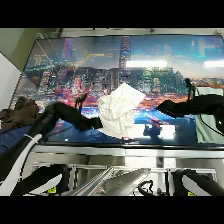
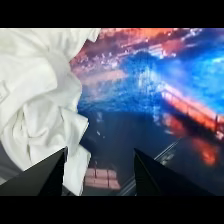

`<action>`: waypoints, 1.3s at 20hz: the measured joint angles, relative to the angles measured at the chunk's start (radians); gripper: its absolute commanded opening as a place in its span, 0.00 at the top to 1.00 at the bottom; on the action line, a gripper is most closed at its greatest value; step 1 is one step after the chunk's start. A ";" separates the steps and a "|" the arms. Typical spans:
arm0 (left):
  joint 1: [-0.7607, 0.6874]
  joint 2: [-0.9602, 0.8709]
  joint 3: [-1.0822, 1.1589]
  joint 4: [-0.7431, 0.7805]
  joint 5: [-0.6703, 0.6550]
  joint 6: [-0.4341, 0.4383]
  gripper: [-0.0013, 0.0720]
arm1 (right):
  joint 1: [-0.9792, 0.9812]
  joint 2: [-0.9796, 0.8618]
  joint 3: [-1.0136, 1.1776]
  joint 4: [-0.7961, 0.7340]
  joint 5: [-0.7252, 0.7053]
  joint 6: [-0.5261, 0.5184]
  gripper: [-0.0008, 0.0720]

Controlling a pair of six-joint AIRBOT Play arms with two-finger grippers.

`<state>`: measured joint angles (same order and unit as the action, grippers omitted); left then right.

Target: Fold the shirts.

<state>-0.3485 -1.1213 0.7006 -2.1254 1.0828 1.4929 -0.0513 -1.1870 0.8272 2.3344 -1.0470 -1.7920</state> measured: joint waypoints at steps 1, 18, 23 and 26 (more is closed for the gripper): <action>-0.011 0.006 -0.056 -0.026 -0.044 0.005 0.06 | 0.018 -0.043 0.014 0.008 0.026 -0.005 0.36; 0.013 -0.195 -0.012 -0.064 -0.284 0.088 0.96 | 0.177 -0.597 0.413 0.050 0.187 0.126 0.51; 0.089 -0.083 -0.003 -0.063 -0.257 0.117 0.96 | 0.183 -0.617 0.427 0.051 0.225 0.136 0.91; 0.121 -0.018 -0.002 -0.064 -0.244 0.125 0.96 | 0.199 -0.623 0.454 0.040 0.270 0.142 0.97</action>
<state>-0.2279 -1.1393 0.6991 -2.1899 0.8387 1.6176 0.1478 -1.8103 1.2816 2.3745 -0.7769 -1.6497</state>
